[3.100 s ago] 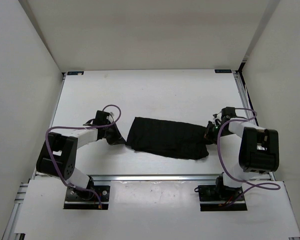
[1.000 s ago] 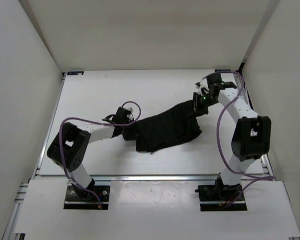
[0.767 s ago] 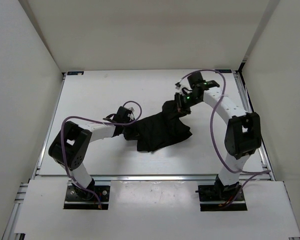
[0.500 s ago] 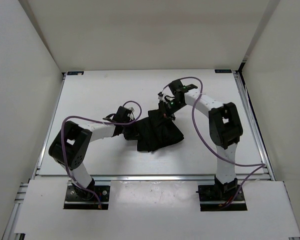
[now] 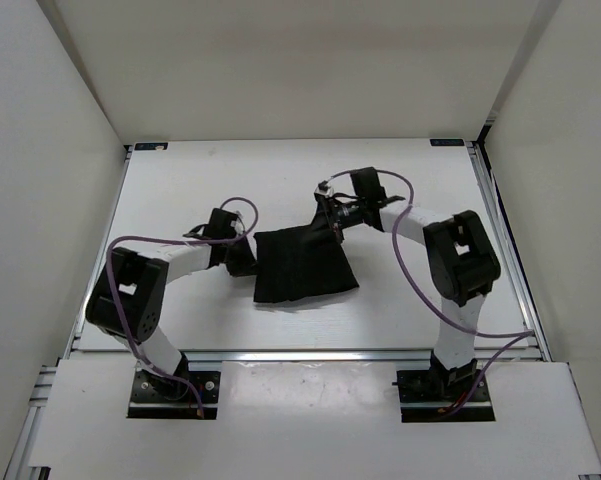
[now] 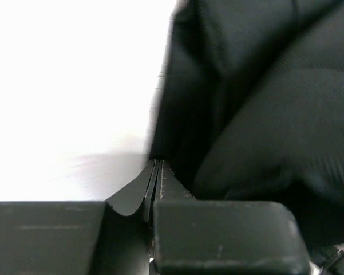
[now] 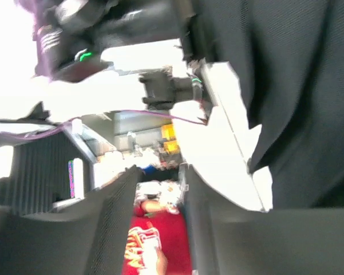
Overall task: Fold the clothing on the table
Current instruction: Fold the skirt
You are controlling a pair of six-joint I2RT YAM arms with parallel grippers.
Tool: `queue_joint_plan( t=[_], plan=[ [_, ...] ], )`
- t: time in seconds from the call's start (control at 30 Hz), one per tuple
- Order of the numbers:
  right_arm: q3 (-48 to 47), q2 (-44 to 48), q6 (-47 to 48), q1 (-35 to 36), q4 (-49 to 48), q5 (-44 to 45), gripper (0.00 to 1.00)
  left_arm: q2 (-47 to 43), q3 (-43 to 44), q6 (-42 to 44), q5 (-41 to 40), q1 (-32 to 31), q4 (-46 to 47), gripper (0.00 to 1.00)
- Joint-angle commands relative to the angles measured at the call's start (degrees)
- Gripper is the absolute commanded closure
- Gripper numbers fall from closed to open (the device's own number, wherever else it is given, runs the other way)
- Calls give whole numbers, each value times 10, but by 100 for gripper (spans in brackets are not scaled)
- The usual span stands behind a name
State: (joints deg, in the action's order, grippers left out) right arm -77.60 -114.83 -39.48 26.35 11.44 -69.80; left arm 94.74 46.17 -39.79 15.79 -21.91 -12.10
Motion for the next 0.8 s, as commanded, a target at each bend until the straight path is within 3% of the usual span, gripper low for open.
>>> queue_joint_plan(
  t=[0.0, 0.07, 0.13, 0.27, 0.3, 0.43, 0.53, 0.77],
  plan=[
    [103, 87, -306, -29, -439, -101, 62, -61, 0, 34, -45, 61, -63, 100],
    [137, 106, -322, -56, -457, -99, 76, -83, 9, 46, -57, 99, -83, 100],
    [139, 112, -230, -71, -367, -89, 80, -97, 26, 63, -86, 114, -124, 100],
    [44, 82, -12, -70, -62, -14, 87, -121, 61, 84, -110, 106, -166, 100],
    [6, 62, 43, -69, 57, 47, 90, -126, 71, 78, -73, 102, -157, 100],
    [-100, -19, 149, -53, 224, 151, 97, -131, 64, 21, 98, 81, -80, 100],
    [-132, -72, 158, -46, 255, 175, 100, -114, 73, -12, 144, 49, -30, 100],
    [-106, -118, 128, -56, 254, 202, 100, -55, 11, -37, 85, 57, 29, 100]
  ],
)
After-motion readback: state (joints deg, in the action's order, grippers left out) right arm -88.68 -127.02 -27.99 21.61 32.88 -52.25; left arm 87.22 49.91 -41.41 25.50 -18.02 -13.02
